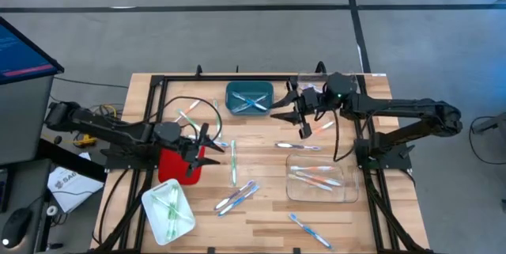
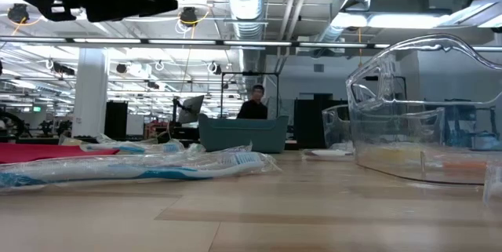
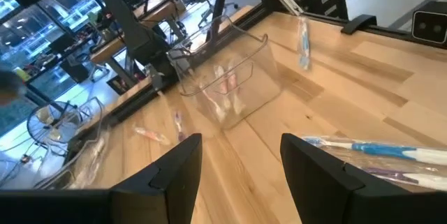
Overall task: Pick & Place Toothbrushes
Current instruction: Put the green toothbrush into the white bin
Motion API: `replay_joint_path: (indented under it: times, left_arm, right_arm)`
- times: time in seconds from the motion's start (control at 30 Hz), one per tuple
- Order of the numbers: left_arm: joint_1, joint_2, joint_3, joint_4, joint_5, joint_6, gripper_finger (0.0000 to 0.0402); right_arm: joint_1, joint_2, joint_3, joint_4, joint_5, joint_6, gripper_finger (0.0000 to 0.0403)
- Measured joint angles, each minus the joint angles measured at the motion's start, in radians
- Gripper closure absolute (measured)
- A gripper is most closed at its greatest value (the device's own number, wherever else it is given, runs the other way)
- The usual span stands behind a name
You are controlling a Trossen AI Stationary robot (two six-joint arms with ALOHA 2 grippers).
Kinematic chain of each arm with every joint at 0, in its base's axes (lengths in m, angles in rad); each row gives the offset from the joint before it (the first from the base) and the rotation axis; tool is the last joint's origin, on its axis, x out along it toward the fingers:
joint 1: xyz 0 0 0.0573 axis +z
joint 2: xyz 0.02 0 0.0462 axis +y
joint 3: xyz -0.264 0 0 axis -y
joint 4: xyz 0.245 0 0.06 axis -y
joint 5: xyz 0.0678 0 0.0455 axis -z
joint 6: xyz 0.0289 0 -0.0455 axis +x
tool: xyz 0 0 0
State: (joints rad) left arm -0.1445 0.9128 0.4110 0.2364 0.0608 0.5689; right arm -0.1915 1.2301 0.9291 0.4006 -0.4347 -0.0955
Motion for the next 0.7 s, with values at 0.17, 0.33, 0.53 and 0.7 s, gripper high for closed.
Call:
replay_joint_path:
  times: [0.17,0.33,0.53,0.7]
  left_arm:
    - [-0.005,0.002,0.000,0.025,0.000,-0.006,0.0211]
    - [-0.005,0.002,0.000,0.043,0.000,-0.008,0.0211]
    - [-0.005,0.002,0.000,0.043,0.000,-0.050,0.0211]
    - [-0.006,0.002,0.000,0.042,0.000,-0.087,0.0211]
  right_arm:
    - [0.002,0.000,0.000,0.004,-0.006,0.007,0.0294]
    - [0.001,0.000,0.000,0.002,-0.006,0.007,0.0294]
    - [0.001,0.000,0.000,-0.004,-0.013,0.007,0.0294]
    - [0.001,0.000,0.000,0.000,-0.013,0.007,0.0294]
